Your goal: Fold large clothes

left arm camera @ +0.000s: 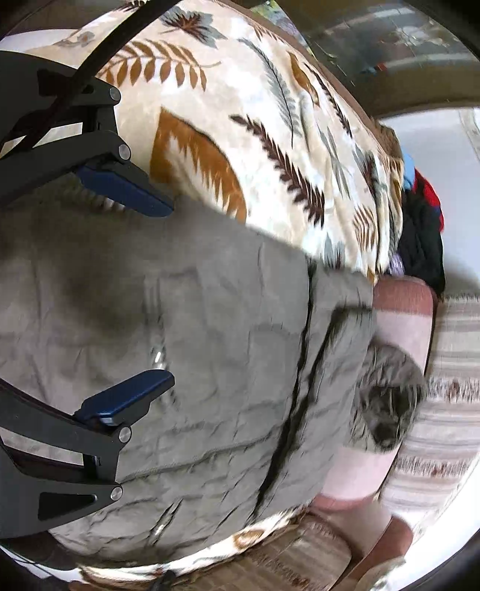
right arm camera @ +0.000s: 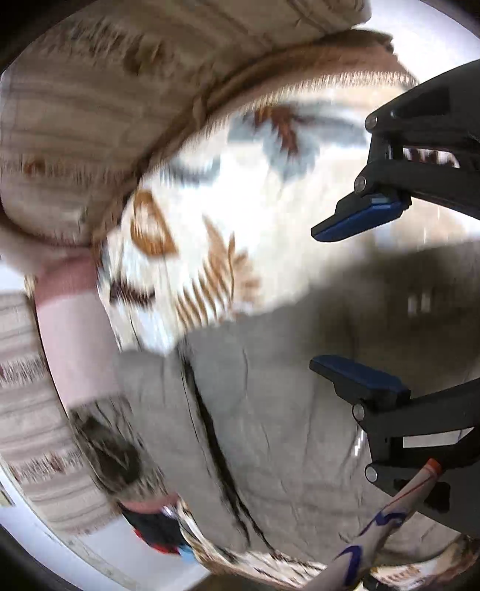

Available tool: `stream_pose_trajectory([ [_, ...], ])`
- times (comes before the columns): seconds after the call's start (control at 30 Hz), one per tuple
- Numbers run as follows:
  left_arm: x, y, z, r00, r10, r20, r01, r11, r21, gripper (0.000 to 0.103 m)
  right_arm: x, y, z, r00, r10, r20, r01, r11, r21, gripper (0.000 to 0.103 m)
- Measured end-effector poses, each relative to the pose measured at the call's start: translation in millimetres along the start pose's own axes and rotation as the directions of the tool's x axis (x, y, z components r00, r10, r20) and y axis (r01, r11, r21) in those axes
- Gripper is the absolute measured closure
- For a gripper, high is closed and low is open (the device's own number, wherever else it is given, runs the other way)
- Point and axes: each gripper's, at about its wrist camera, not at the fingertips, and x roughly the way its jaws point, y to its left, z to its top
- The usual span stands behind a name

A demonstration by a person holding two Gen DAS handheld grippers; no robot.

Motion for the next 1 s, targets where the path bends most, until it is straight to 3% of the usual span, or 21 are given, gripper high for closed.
stream_pose_trajectory([
  [0.1, 12, 24, 10, 1.0, 0.016, -0.023, -0.017, 0.999, -0.029, 0.019, 4, -14, -3, 0.999, 0.041, -0.006, -0.041, 0.998, 0.049, 0.033],
  [0.23, 32, 53, 19, 0.998, -0.014, -0.062, 0.01, 0.998, -0.063, 0.019, 11, -12, -10, 0.994, 0.108, -0.007, -0.108, 0.992, 0.058, 0.032],
  [0.33, 54, 68, 23, 0.99, -0.085, -0.114, 0.074, 0.992, -0.099, 0.019, 18, -4, -11, 0.991, 0.134, -0.02, -0.133, 0.99, 0.045, 0.031],
  [0.47, 71, 67, 21, 0.962, -0.214, -0.169, 0.192, 0.972, -0.137, 0.019, 25, -1, -11, 0.993, 0.115, -0.029, -0.114, 0.993, 0.036, 0.03],
  [0.6, 79, 50, 13, 0.97, -0.16, -0.184, 0.149, 0.986, -0.073, 0.021, 40, -3, -12, 0.984, 0.154, -0.083, -0.15, 0.987, 0.062, 0.03],
  [0.67, 79, 44, 8, 0.975, -0.119, -0.19, 0.114, 0.993, -0.04, 0.034, 47, 1, -13, 0.972, 0.204, -0.118, -0.196, 0.978, 0.07, 0.065],
  [0.77, 67, 43, -1, 0.978, -0.116, -0.174, 0.114, 0.993, -0.025, 0.053, 48, 6, -16, 0.969, 0.206, -0.139, -0.199, 0.978, 0.063, 0.08],
  [0.83, 56, 44, -9, 0.981, -0.097, -0.169, 0.097, 0.995, -0.012, 0.058, 41, 7, -19, 0.968, 0.209, -0.142, -0.203, 0.978, 0.05, 0.084],
  [1.0, 40, 48, -27, 0.988, -0.035, -0.153, 0.038, 0.999, 0.015, 0.057, 32, 13, -33, 0.974, 0.16, -0.158, -0.163, 0.987, -0.002, 0.084],
])
